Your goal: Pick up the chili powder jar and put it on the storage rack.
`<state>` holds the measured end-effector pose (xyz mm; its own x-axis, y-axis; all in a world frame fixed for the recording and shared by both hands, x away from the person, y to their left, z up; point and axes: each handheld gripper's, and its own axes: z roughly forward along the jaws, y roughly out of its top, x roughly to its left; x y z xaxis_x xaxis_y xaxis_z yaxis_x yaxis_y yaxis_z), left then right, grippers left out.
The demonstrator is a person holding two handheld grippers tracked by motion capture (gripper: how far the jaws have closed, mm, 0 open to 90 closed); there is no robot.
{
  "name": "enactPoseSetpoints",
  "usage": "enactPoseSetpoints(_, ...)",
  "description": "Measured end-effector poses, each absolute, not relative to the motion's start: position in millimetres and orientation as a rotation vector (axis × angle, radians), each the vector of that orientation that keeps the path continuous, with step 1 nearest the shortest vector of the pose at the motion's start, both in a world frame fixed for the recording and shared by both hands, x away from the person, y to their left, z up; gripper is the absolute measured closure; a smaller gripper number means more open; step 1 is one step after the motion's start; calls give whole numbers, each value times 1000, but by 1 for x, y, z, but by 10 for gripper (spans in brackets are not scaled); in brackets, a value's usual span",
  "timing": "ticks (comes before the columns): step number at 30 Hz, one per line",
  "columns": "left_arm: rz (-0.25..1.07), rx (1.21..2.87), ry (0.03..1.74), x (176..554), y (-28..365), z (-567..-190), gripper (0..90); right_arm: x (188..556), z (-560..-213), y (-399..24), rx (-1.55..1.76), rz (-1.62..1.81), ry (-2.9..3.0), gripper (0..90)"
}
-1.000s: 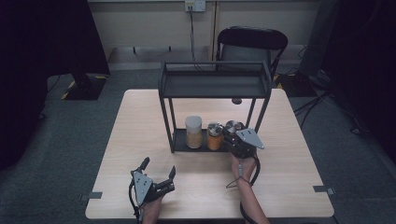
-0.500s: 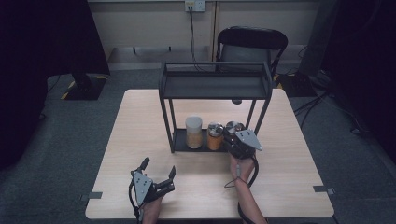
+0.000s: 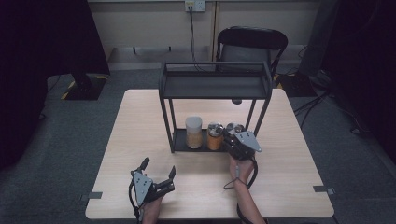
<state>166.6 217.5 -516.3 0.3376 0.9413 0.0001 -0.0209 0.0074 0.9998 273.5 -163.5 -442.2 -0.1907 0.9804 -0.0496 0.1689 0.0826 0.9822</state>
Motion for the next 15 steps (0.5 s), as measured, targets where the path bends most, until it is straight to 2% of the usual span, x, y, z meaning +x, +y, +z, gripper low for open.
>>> enactPoseSetpoints(15,960,1332,939,166,218,-517,16,275,-446,-158,1206,1192,1493,346)
